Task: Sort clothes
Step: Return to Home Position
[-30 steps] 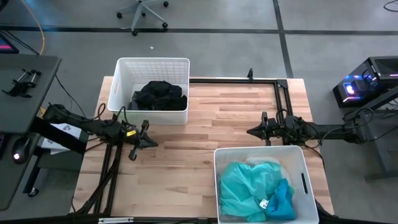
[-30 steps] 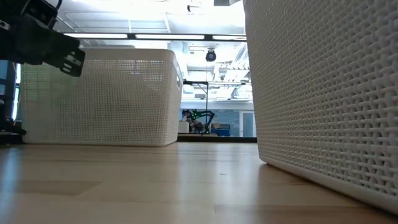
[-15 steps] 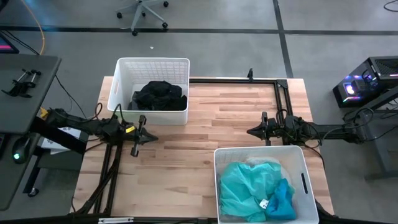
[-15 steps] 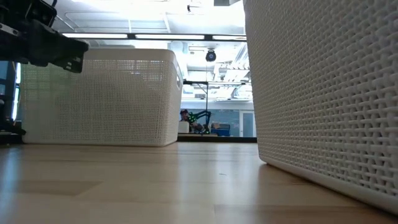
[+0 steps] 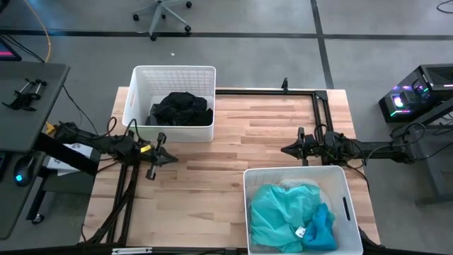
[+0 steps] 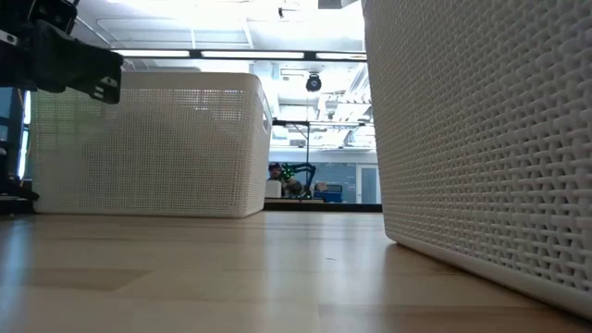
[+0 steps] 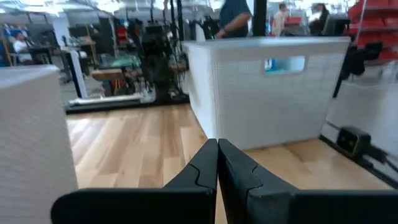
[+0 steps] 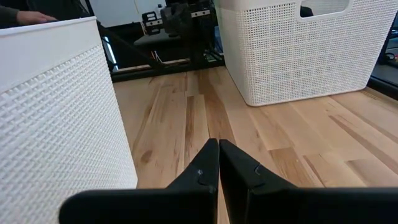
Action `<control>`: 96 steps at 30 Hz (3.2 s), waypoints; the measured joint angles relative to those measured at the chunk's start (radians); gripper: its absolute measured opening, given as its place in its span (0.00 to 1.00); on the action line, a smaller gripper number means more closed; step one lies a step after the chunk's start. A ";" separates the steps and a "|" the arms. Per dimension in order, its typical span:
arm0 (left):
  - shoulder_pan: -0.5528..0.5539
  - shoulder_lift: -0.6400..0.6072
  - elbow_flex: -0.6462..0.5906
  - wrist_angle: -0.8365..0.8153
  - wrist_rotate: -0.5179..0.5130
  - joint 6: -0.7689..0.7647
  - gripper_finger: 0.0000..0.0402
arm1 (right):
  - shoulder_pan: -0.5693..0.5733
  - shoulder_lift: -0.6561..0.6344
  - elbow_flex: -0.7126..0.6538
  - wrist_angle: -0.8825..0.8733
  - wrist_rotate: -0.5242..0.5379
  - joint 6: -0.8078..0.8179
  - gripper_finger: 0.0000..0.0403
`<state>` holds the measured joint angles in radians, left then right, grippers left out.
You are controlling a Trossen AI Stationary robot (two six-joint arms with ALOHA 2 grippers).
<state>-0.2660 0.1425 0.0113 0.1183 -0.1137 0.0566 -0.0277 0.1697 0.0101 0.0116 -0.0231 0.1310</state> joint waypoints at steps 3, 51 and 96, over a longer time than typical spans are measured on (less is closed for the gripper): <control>0.021 -0.021 0.000 0.000 0.000 0.000 0.00 | 0.000 0.000 0.000 0.000 0.000 0.000 0.00; 0.213 -0.138 0.000 -0.070 0.033 -0.079 0.00 | 0.000 0.003 0.000 0.000 0.001 0.000 0.00; 0.213 -0.138 0.000 -0.069 0.032 -0.080 0.00 | 0.000 0.003 0.000 0.000 0.001 0.000 0.00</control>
